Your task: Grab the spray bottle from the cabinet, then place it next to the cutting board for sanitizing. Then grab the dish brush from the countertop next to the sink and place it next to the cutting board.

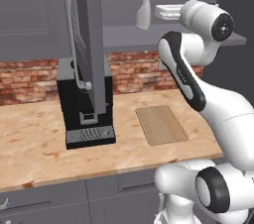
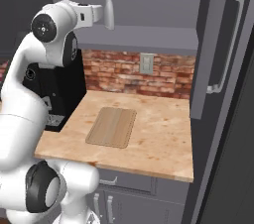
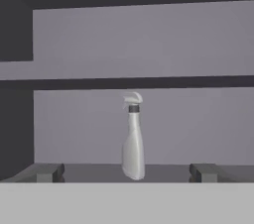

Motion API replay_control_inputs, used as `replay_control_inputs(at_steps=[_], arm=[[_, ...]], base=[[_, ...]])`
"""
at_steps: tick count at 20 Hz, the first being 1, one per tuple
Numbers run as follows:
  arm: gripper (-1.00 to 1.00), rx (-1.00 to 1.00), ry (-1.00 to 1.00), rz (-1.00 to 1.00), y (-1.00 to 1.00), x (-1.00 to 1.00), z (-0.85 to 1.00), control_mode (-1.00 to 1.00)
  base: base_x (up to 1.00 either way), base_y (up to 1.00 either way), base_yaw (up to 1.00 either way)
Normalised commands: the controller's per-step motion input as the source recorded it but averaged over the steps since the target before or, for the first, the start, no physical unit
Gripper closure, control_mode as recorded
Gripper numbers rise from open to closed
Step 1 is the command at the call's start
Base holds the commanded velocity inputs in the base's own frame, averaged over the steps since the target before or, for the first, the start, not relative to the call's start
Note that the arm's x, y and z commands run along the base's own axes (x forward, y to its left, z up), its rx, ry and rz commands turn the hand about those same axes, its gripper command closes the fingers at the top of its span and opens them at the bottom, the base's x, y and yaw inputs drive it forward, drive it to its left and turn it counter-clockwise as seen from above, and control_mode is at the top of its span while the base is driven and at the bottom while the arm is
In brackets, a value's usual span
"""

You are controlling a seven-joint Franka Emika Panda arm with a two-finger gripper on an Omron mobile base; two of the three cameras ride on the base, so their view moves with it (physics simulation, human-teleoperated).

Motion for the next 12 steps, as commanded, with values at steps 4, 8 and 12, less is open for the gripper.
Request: replay_control_inputs(at_steps=[4,8,12], arm=[[-1.0,0.0,0.0,0.0,0.0,0.4,0.0,-1.0],[-1.0,0.0,0.0,0.0,0.0,0.42,0.0,-1.0],[-1.0,0.0,0.01,0.0,0.0,0.4,0.0,-1.0]], base=[[0.0,0.0,0.0],[0.0,0.0,0.0],[0.0,0.0,0.0]])
